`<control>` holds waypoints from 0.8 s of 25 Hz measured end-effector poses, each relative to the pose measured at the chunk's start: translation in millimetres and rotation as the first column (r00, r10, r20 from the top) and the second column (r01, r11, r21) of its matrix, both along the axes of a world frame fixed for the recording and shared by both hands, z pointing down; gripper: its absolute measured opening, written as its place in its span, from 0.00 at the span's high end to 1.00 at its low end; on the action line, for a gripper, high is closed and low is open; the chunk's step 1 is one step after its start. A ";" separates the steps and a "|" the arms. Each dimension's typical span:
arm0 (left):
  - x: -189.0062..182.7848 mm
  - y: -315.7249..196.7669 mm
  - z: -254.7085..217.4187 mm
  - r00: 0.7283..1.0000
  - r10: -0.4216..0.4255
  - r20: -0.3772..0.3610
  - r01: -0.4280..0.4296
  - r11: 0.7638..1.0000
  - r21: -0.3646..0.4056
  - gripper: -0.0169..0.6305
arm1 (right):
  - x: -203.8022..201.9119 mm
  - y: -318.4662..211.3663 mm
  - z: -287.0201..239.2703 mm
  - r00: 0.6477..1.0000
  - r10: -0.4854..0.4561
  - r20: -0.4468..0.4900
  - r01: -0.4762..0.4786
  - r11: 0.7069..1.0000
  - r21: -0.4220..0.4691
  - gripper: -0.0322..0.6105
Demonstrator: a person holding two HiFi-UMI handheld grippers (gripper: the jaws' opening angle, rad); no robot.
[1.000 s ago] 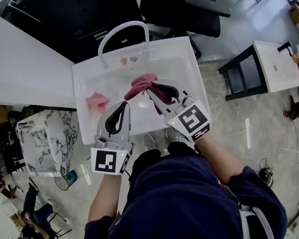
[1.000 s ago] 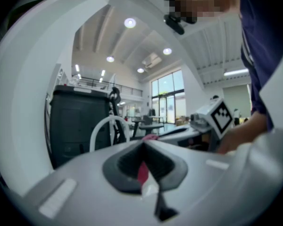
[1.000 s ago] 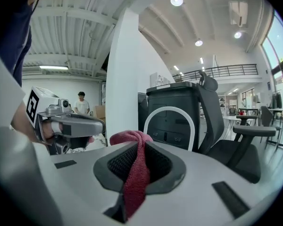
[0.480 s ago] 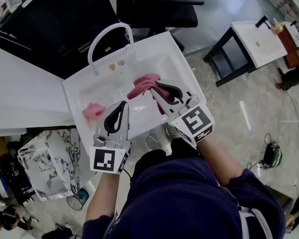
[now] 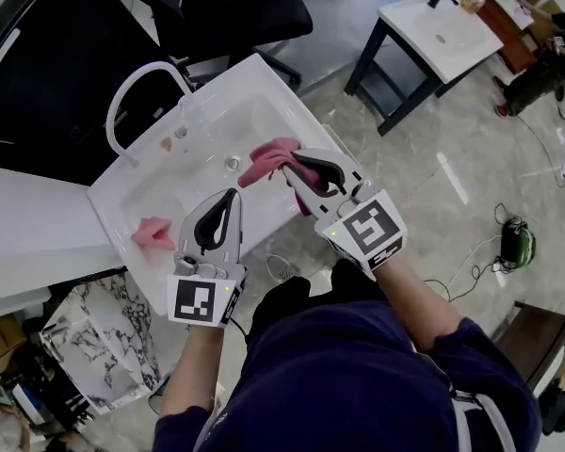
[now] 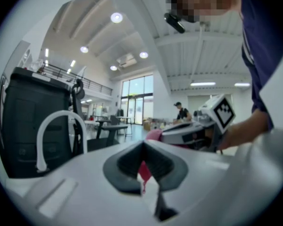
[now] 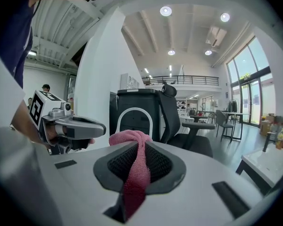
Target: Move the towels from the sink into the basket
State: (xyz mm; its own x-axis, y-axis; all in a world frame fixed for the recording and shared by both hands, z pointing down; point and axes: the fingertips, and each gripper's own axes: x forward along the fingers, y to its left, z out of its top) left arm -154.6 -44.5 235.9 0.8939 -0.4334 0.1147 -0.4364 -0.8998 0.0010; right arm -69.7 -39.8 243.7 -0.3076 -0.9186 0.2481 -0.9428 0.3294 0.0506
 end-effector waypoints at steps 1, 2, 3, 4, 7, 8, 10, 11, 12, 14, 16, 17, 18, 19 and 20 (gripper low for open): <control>9.2 4.1 0.4 1.000 0.015 0.002 -0.015 1.000 0.001 0.97 | 9.2 4.9 0.2 1.000 0.014 0.002 -0.014 1.000 0.002 0.88; 18.5 8.8 0.7 1.000 0.027 0.006 -0.028 1.000 0.002 0.97 | 18.7 10.4 0.3 1.000 0.027 0.003 -0.027 1.000 0.003 0.88; 27.9 13.8 0.8 0.999 0.038 0.009 -0.038 0.999 0.004 0.97 | 28.3 16.3 0.1 0.999 0.038 0.005 -0.038 0.999 0.005 0.88; 37.4 19.1 0.6 0.999 0.047 0.013 -0.047 0.999 0.006 0.97 | 38.2 22.5 -0.2 0.999 0.047 0.008 -0.047 0.999 0.007 0.88; 68.3 35.1 -1.3 0.998 0.061 0.024 -0.061 0.998 0.012 0.97 | 70.9 41.3 -0.8 0.998 0.066 0.016 -0.066 0.998 0.012 0.88; 79.5 40.7 -1.7 0.998 0.063 0.028 -0.063 0.998 0.013 0.97 | 83.0 47.6 -0.6 0.997 0.070 0.019 -0.070 0.997 0.012 0.88; 103.6 52.3 -0.9 0.997 0.060 0.037 -0.060 0.998 0.010 0.97 | 108.5 60.1 0.4 0.997 0.075 0.026 -0.076 0.997 0.013 0.88; 116.2 57.9 0.5 0.997 0.056 0.044 -0.057 0.998 0.006 0.97 | 121.6 65.9 1.1 0.997 0.077 0.030 -0.077 0.997 0.013 0.88; 129.4 63.7 2.2 0.997 0.053 0.049 -0.053 0.999 0.003 0.97 | 134.5 71.5 2.1 0.997 0.076 0.033 -0.076 0.997 0.013 0.88; 156.8 76.2 5.6 0.997 0.053 0.048 -0.053 0.999 0.002 0.97 | 159.8 81.9 4.4 0.997 0.065 0.033 -0.066 0.998 0.013 0.88; 184.5 87.3 8.4 0.998 0.047 0.043 -0.047 0.999 -0.001 0.97 | 185.4 91.9 7.0 0.998 0.053 0.030 -0.053 0.999 0.010 0.88; 198.0 92.0 9.9 0.998 0.044 0.042 -0.043 0.999 -0.004 0.97 | 198.6 96.6 8.1 0.998 0.049 0.029 -0.050 0.999 0.007 0.88; 210.9 96.3 11.4 0.998 0.040 0.040 -0.039 0.999 -0.007 0.97 | 211.7 100.9 8.9 0.998 0.047 0.028 -0.048 0.999 0.006 0.88; 223.4 100.3 12.9 0.999 0.036 0.040 -0.036 0.999 -0.010 0.97 | 224.4 105.2 9.7 0.999 0.046 0.029 -0.046 0.999 0.006 0.88; 235.3 104.3 14.3 0.999 0.034 0.040 -0.033 0.999 -0.012 0.97 | 236.6 109.6 10.5 0.998 0.045 0.032 -0.046 0.999 0.005 0.88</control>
